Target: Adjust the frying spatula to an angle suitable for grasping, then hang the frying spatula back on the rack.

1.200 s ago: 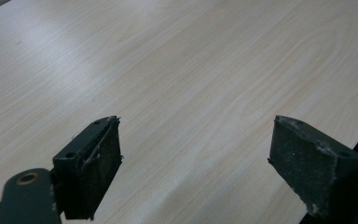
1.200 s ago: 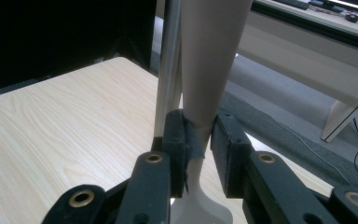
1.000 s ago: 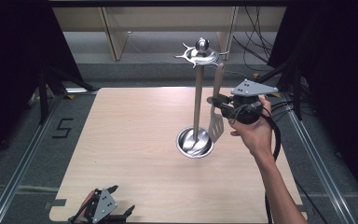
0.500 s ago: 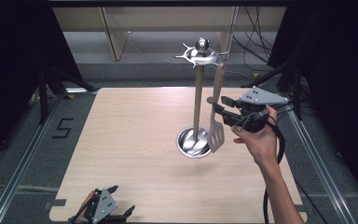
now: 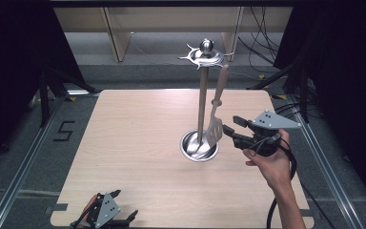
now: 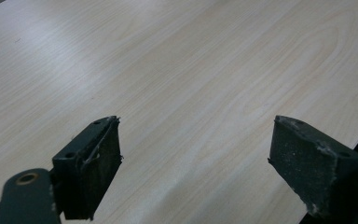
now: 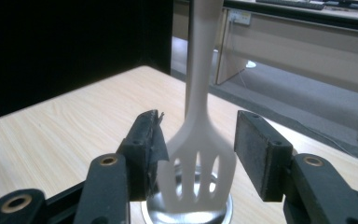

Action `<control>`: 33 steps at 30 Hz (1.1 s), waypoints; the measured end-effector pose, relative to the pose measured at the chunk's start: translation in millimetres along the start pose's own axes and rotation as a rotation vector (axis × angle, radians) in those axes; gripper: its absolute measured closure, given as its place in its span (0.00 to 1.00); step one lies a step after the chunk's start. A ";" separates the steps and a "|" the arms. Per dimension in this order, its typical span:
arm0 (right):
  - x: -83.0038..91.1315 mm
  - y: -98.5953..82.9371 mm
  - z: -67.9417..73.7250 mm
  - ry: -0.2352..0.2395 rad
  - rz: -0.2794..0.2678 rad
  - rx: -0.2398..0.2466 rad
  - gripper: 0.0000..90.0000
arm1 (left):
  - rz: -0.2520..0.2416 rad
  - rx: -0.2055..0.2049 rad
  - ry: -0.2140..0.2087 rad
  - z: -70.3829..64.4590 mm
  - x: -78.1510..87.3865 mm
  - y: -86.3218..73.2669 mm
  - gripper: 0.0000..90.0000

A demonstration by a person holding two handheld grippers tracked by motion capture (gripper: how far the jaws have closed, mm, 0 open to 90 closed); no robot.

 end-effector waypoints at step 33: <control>-5.1 -111.6 -14.5 0.019 0.142 -0.125 0.46 | 0.014 -0.013 -0.001 -7.1 -0.5 1.9 0.17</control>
Point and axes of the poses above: each handheld gripper's, and its own axes: x roughly backward along the jaws, y roughly out of its top, z roughly to its left, the point moved 7 cm from there along -x, roughly forward along the jaws, and after that the axes turned 7 degrees about z, right-handed, at the moved point
